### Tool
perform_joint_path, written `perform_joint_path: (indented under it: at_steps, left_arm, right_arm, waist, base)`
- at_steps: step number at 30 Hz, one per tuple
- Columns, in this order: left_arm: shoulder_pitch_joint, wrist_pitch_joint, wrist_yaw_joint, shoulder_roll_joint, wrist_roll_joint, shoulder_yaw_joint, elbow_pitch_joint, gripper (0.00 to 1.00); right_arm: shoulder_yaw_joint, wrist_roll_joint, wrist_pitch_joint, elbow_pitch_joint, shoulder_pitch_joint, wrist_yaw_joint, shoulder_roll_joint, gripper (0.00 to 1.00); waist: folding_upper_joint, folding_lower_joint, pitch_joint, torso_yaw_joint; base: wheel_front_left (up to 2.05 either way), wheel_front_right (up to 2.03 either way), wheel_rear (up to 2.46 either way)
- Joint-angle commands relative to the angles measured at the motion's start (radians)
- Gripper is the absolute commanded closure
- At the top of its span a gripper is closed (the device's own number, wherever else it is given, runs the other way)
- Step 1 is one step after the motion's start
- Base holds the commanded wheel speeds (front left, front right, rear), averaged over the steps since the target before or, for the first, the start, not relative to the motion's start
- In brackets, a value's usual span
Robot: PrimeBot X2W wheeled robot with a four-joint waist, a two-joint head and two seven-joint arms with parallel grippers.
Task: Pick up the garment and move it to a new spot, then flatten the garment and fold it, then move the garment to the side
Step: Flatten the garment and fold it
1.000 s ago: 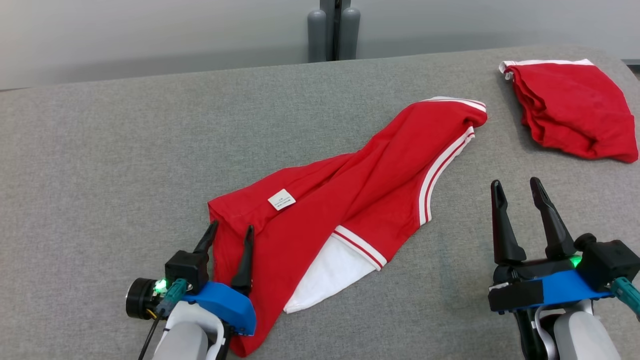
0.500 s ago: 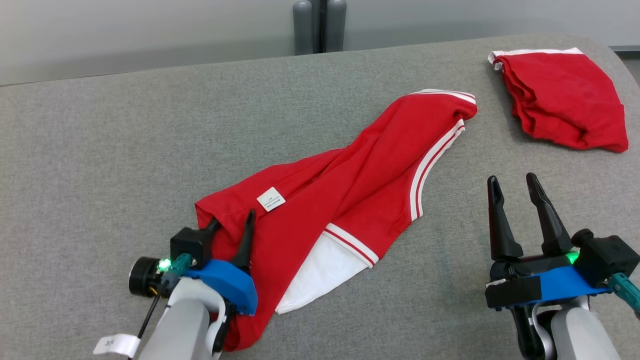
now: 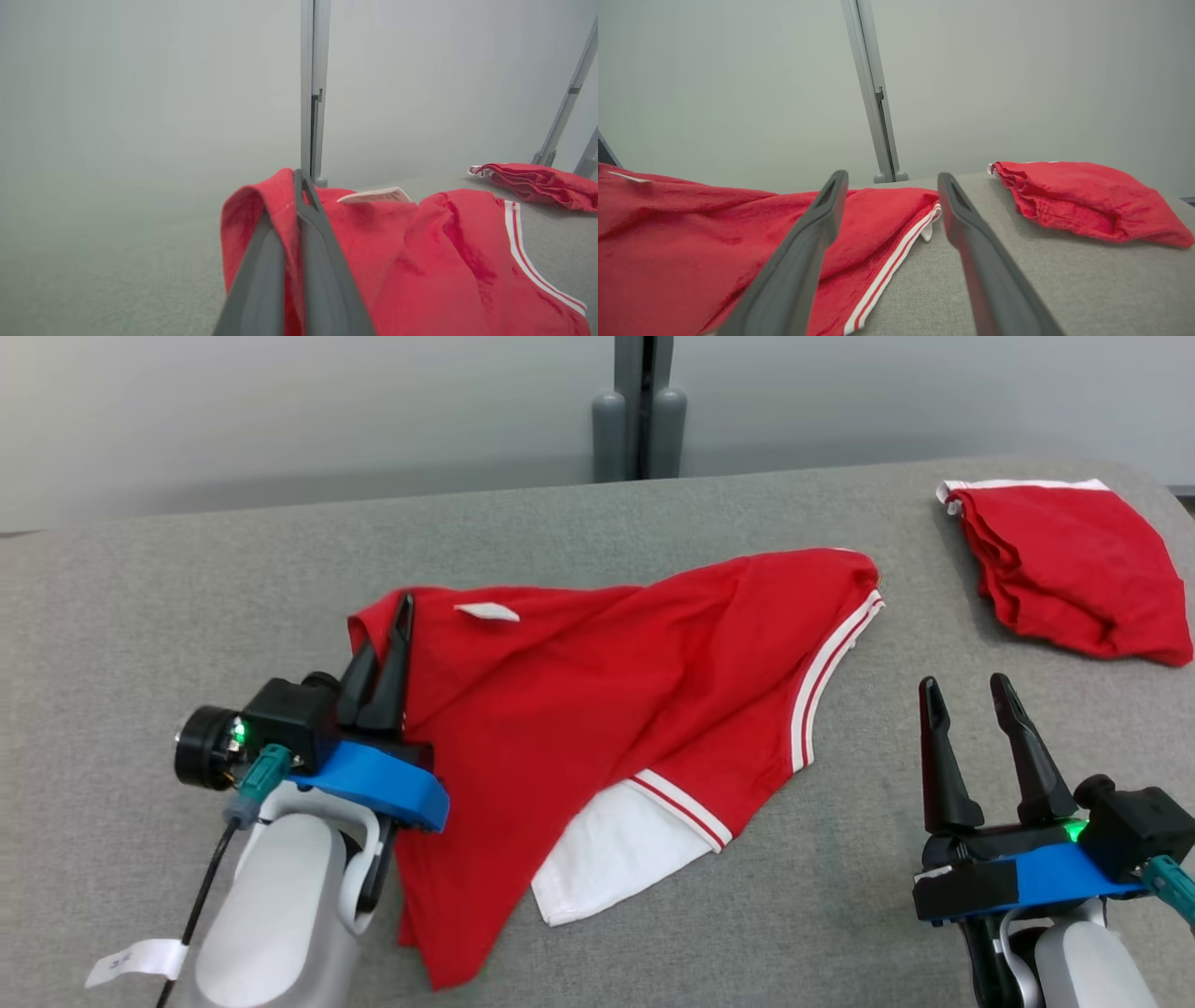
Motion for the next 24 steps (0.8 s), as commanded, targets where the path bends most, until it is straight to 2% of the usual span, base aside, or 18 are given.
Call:
perform_joint_path:
  at_steps: [1,7,12,24]
  left_arm:
    - [0.001,-0.002,-0.002,0.015,0.005,0.003,-0.030,1.00]
    - [-0.034,0.049,0.002,0.064,0.029,-0.003,-0.208,1.00]
    - [-0.065,0.120,0.003,0.117,0.035,0.011,-0.311,1.00]
    - [-0.074,0.178,0.010,0.179,0.024,0.031,-0.372,1.00]
  right_arm:
    - [-0.002,0.002,-0.003,0.003,0.014,0.000,-0.001,0.00]
    - [-0.001,0.003,-0.003,0.007,0.018,0.000,-0.001,0.00]
    - [0.005,0.010,-0.003,0.008,0.012,0.000,-0.001,0.00]
    - [-0.006,0.021,-0.003,0.015,0.020,0.000,-0.001,0.00]
  waist:
    - [0.0000,0.0000,-0.008,0.006]
    - [0.0000,0.0000,-0.031,0.017]
    - [0.0000,0.0000,-0.031,-0.003]
    - [0.0000,0.0000,-0.018,-0.059]
  base:
    - [0.00,0.00,0.00]
    - [0.00,0.00,0.00]
    - [0.00,0.00,0.00]
    - [0.00,0.00,0.00]
